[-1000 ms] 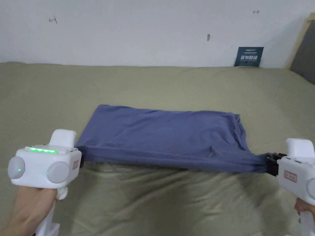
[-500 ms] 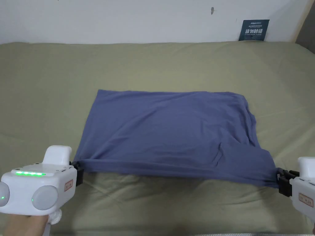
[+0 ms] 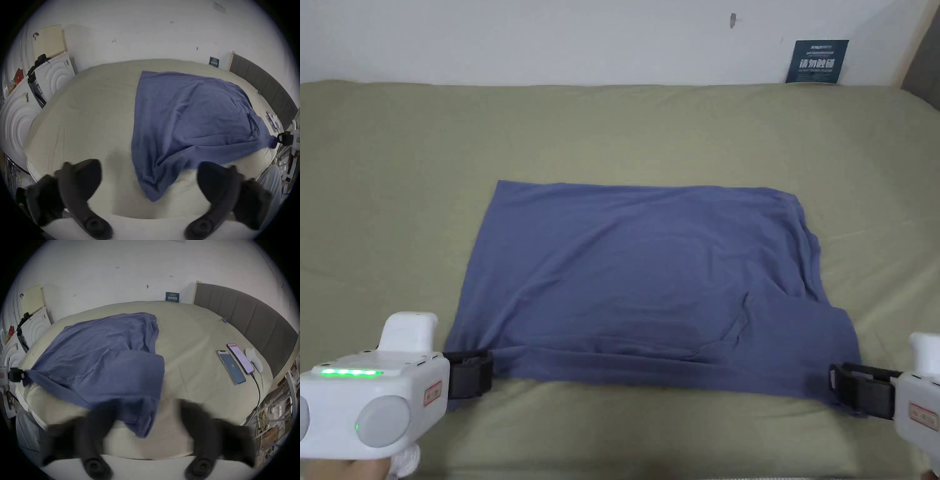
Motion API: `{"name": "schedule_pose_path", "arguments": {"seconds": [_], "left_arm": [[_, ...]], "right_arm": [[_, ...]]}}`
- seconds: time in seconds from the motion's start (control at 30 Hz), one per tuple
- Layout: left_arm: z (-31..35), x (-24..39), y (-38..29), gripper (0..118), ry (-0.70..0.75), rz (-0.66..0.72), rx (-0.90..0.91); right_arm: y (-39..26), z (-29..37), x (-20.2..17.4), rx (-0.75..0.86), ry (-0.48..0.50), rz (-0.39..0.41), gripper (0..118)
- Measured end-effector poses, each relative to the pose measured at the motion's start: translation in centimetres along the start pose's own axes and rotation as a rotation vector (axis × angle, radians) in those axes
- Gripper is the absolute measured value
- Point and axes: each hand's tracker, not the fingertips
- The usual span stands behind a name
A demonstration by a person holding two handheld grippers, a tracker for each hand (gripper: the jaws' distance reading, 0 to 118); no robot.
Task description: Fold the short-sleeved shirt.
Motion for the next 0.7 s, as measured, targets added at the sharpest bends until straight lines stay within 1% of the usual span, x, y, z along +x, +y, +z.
{"name": "schedule_pose_path", "arguments": {"seconds": [0.03, 0.1, 0.13, 0.17, 0.2, 0.23, 0.27, 0.3, 0.33, 0.37, 0.4, 0.43, 0.47, 0.5, 0.53, 0.57, 0.6, 0.63, 0.67, 0.7], "left_arm": [[0.4, -0.1, -0.3, 113, 0.011, 0.001, -0.007], [1.4, -0.4, -0.8, 112, 0.012, 0.03, -0.008], [1.9, -0.6, -1.0, 109, 0.006, 0.037, -0.016], [2.4, -1.0, -1.1, 96, 0.0, 0.048, -0.026], [2.8, -1.1, -1.4, 67, -0.003, 0.052, -0.031], [3.0, -1.2, -1.7, 8, -0.016, 0.062, -0.039], [3.0, -1.3, -2.0, 0, -0.016, 0.072, -0.061], [2.9, -1.6, -0.8, 0, -0.051, 0.074, -0.07], [2.8, -1.5, -0.4, 0, -0.055, 0.066, -0.08], [2.7, -1.3, 0.1, 0, -0.046, 0.068, -0.075], [2.6, -1.2, 0.6, 0, -0.049, 0.057, -0.081], [2.5, -1.6, -0.2, 0, -0.049, 0.054, -0.081], [2.3, -1.6, 0.2, 0, -0.061, 0.054, -0.085], [2.1, -1.5, 0.8, 5, -0.08, 0.064, -0.089], [1.8, -1.3, 1.3, 25, -0.09, 0.066, -0.098], [1.4, -1.5, 0.9, 81, -0.095, 0.06, -0.109], [0.7, -1.2, 1.1, 115, -0.094, 0.036, -0.139], [0.0, -0.9, 1.3, 118, -0.095, 0.023, -0.154], [-0.6, -0.8, 0.9, 115, -0.081, 0.014, -0.145], [-1.4, -0.7, 0.9, 107, -0.052, -0.01, -0.165]], "right_arm": [[0.0, 0.3, 0.0, 0.006, -0.01, 0.002, 109], [-0.3, 1.4, 0.3, 0.006, -0.005, -0.016, 110], [-0.5, 1.7, 0.4, 0.01, -0.005, -0.024, 108], [-0.7, 2.1, 0.5, 0.01, -0.004, -0.026, 95], [-0.2, 4.7, -0.8, 0.021, -0.001, -0.03, 69], [-0.4, 5.2, -1.0, 0.032, -0.011, -0.034, 26], [-0.6, 5.3, -1.3, 0.036, -0.034, -0.031, 0], [-0.5, 5.7, -1.4, 0.042, -0.037, -0.041, 0], [-1.2, 3.8, 0.0, 0.006, 0.0, -0.053, 0], [-1.3, 3.8, 0.0, 0.001, 0.004, -0.061, 0], [-1.3, 3.8, -0.1, 0.008, -0.009, -0.06, 0], [-1.3, 3.7, -0.2, 0.005, -0.012, -0.05, 0], [-1.7, 2.8, 0.4, -0.004, -0.01, -0.044, 0], [-1.7, 2.6, 0.5, -0.005, -0.011, -0.041, 0], [-1.6, 2.3, 0.6, -0.005, -0.011, -0.041, 0], [-1.5, 2.1, 0.8, -0.007, -0.01, -0.044, 0], [-1.5, 2.3, 0.4, 0.0, -0.015, -0.037, 0], [-1.5, 2.1, 0.4, -0.003, -0.013, -0.034, 0], [-1.5, 1.9, 0.3, -0.004, -0.016, -0.033, 0], [-1.4, 1.6, 0.4, -0.009, -0.016, -0.033, 0]]}}
